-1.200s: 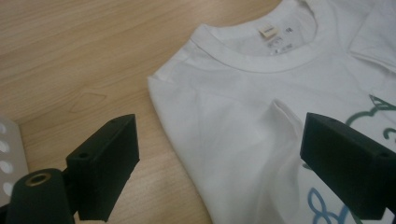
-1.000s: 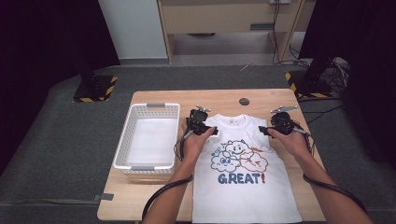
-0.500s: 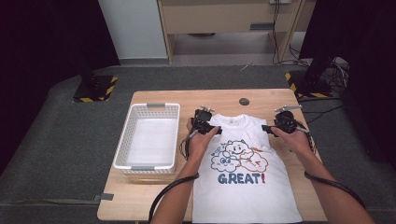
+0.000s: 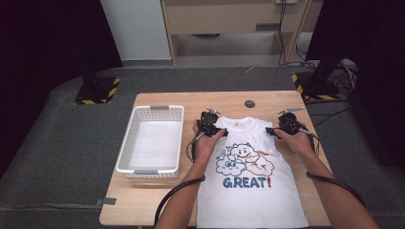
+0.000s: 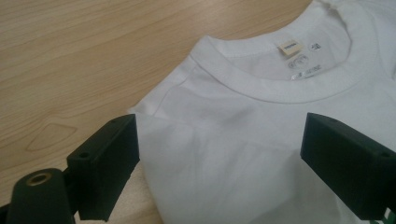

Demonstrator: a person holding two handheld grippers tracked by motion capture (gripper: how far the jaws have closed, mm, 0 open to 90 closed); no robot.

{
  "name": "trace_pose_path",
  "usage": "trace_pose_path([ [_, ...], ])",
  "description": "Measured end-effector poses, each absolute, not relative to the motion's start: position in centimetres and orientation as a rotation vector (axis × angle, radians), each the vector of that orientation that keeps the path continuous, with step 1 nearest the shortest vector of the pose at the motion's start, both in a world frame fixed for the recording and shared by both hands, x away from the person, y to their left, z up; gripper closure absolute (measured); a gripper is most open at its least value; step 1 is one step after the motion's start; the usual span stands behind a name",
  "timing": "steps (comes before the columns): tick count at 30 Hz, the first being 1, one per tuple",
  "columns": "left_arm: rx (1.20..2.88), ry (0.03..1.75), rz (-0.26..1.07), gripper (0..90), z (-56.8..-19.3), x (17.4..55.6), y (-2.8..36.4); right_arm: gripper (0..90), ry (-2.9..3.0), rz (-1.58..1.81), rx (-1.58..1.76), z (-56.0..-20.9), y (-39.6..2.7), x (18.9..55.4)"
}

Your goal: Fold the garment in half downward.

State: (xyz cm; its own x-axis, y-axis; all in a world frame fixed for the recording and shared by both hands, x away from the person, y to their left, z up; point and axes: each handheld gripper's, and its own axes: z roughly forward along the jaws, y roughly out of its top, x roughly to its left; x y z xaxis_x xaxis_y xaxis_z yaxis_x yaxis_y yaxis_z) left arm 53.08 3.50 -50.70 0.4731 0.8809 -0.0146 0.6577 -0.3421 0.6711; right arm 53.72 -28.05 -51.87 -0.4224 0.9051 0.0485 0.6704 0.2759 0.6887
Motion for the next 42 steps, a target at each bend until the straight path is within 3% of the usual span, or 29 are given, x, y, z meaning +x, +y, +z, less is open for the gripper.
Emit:
trace_pose_path([
  [16,2.115,1.328,0.500,12.0,-52.1,54.1,4.1,27.9,2.218,0.918,1.429,-52.8,-27.5,54.8],
  [27,2.089,1.346,0.512,12.3,-52.9,54.0,4.8,35.2,2.213,0.900,1.390,-52.9,-27.2,54.4],
  [42,2.085,1.330,0.535,14.8,-52.6,54.1,5.4,38.2,2.205,0.909,1.384,-53.0,-27.2,54.2],
])
